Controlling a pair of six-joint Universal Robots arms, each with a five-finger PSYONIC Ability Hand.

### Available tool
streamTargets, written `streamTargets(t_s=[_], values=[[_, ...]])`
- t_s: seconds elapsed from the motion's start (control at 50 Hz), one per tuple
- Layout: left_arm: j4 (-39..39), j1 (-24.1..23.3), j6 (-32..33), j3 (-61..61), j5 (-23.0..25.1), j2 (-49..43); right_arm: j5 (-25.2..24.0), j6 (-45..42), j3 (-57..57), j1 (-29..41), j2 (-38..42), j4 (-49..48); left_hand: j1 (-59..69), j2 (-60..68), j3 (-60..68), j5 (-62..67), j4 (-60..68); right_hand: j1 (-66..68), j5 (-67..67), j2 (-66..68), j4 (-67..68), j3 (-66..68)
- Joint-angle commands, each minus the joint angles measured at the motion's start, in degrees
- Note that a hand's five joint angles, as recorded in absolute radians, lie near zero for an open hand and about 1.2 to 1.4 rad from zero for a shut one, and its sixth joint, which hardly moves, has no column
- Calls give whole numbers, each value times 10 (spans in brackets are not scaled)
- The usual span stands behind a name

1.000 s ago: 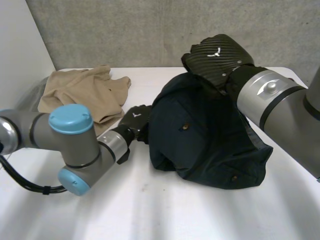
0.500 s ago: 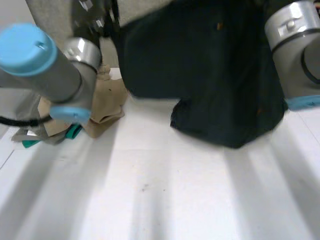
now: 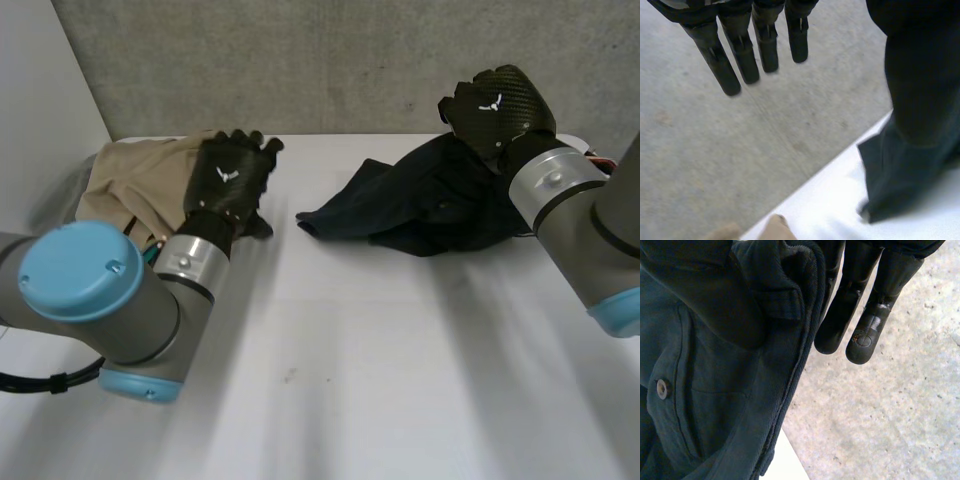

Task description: Fold the laundry.

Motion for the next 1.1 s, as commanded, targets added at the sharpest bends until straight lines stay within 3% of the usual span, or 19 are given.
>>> streamTargets(t_s=[0.02, 0.2, 0.3, 0.48, 0.66, 0.86, 0.98, 1.1], values=[[-27, -4, -49, 26, 13, -55, -20, 3, 3, 6, -50, 8, -16, -53, -63, -53, -57, 236, 134, 126, 116, 121], [-107, -42, -152, 77, 11, -116, -21, 3, 9, 29, -101, 67, -24, -62, -71, -61, -65, 236, 134, 126, 116, 121], [-130, -49, -157, 114, -8, -146, -19, 1, 10, 60, -108, 70, -23, -60, -70, -59, -63, 236, 134, 126, 116, 121], [-129, -38, -161, 149, -96, -152, -22, -3, 34, 65, -142, 71, -19, -57, -66, -56, -60, 236, 134, 126, 116, 121], [-128, -30, -159, 125, -108, -149, -19, -4, 39, 64, -144, 73, -21, -58, -68, -58, -62, 236, 134, 126, 116, 121], [-121, 4, -157, 127, -102, -147, -21, -4, 45, 60, -146, 73, -24, -62, -71, -61, -65, 236, 134, 126, 116, 121], [-103, -1, -157, 171, -91, -170, -21, -3, 49, 66, -157, 73, -41, -79, -88, -78, -82, 236, 134, 126, 116, 121], [-100, -28, -159, 224, -9, -236, -20, -1, 50, 66, -169, 71, -4, -42, -51, -41, -45, 236, 134, 126, 116, 121]])
